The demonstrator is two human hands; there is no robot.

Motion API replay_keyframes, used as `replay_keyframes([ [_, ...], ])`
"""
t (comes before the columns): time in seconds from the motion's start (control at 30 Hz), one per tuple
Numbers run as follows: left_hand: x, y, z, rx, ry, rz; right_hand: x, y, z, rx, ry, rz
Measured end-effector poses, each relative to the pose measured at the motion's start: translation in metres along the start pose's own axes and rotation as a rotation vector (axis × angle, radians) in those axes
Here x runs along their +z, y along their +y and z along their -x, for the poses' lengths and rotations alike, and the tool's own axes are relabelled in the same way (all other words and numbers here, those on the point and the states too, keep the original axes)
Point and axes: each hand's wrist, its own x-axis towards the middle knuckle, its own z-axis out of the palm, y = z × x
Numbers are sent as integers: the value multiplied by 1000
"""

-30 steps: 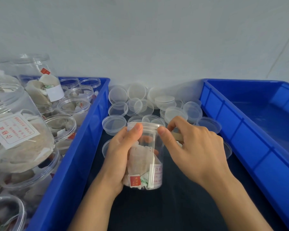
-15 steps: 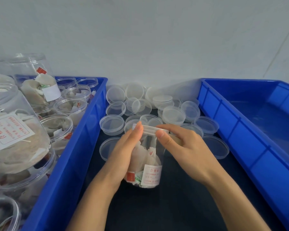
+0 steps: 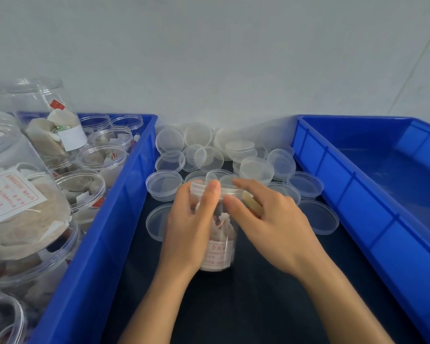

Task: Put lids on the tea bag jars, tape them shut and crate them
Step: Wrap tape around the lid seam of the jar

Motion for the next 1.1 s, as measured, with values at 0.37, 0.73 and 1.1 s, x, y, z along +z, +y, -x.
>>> replay_keyframes([
  [0.37, -6, 1, -4, -89, 2, 9, -10, 19, -3, -62, 101, -28],
  [0.73, -15, 5, -6, -159, -169, 160, -15, 19, -3, -79, 170, -76],
  [1.1, -21, -1, -6, -267, -221, 180, -18, 21, -5, -55, 108, -117],
])
